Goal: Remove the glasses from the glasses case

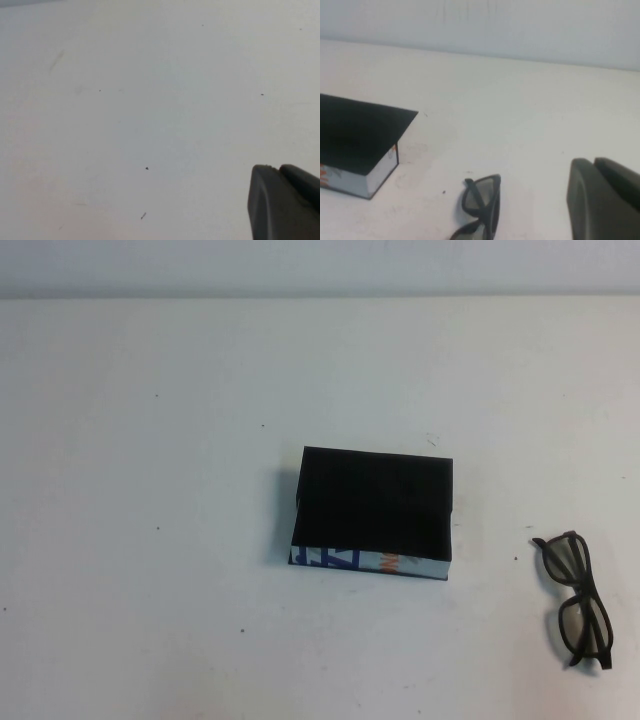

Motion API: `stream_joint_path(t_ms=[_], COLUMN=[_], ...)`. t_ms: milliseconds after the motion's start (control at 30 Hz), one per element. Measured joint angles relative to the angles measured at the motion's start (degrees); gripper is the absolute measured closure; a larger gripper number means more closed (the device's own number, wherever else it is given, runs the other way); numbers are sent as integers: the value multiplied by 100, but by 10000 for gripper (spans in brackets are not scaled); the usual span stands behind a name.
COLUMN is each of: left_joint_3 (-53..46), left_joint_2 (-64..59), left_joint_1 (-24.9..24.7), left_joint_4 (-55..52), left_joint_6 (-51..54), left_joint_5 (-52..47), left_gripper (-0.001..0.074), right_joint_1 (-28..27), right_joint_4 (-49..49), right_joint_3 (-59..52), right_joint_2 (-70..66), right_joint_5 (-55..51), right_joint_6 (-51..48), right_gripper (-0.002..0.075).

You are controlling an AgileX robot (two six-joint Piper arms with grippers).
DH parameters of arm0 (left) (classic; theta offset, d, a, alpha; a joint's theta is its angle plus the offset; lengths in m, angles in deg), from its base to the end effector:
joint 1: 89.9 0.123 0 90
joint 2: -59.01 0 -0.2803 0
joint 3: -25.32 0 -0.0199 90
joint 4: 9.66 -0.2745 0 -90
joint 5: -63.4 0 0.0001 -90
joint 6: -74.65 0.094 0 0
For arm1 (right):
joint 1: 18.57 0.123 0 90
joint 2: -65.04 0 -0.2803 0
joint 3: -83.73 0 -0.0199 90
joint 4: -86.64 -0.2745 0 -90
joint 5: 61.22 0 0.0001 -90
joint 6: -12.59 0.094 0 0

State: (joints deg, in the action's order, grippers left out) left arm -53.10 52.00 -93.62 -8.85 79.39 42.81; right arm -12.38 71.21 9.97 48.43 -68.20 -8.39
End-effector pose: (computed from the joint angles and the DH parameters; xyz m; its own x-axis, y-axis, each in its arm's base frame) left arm 0.0840 -0.0059 0.1729 -0.2699 0.0871 -0.9589 0.0886 0.9939 0.0654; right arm 0.0983 0.0137 0.2095 -0.1085 -0.1109 -0.9879 -0.1511 0.9841 -0.0939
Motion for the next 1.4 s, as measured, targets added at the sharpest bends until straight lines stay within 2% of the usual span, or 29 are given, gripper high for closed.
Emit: stream_joint_path(t_ms=[133, 400, 600, 1400], left_joint_3=[0, 0, 0, 0], left_joint_2=[0, 0, 0, 0], left_joint_1=[0, 0, 0, 0], left_joint_4=[0, 0, 0, 0], left_joint_6=[0, 0, 0, 0], left_joint_5=[0, 0, 0, 0], left_gripper=[739, 739, 739, 739], right_joint_1=[0, 0, 0, 0], right_joint_4=[102, 720, 771, 771], right_joint_3=[-463, -487, -497, -497], right_joint_2=[599, 869, 913, 913], right_joint_5=[3, -584, -1017, -1051], right_joint_6=[262, 1228, 1286, 1306], right_gripper=[743, 743, 743, 743])
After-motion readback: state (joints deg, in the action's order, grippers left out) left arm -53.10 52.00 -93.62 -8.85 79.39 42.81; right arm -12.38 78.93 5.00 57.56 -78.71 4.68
